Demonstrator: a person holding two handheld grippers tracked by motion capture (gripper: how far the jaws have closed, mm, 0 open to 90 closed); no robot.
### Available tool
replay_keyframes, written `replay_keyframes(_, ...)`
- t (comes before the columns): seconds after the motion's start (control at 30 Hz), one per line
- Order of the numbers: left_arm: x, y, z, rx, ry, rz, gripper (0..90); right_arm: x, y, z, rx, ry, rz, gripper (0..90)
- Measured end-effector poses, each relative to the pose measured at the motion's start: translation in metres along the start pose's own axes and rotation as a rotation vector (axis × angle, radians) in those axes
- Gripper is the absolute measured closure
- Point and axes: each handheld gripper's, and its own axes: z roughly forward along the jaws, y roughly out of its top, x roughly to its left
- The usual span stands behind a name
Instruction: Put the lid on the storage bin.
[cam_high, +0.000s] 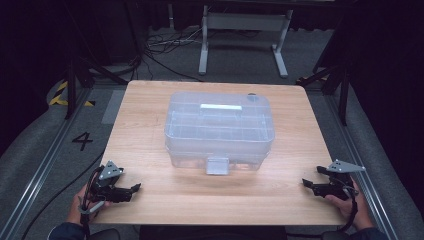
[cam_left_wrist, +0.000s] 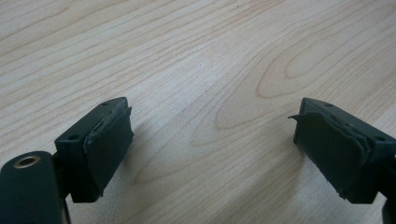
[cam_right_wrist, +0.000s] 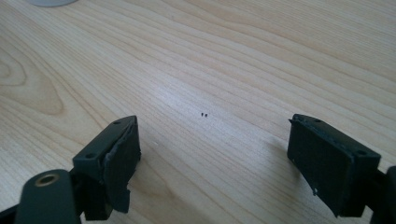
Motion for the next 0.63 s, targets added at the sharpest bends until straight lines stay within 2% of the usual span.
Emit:
replay_keyframes(0.13, -0.0016, 0.0006, 0.0008, 0.003, 0.007, -0.014, 10.9, 0.0000, 0.0000, 0.0000, 0.001, 0.000, 0.000, 17.5)
replay_keyframes(0.63, -0.0021, 0.0013, 0.0013, 0.004, 0.013, -0.016, 10.2, 0.0000, 0.0002, 0.0002, 0.001, -0.002, 0.002, 17.3)
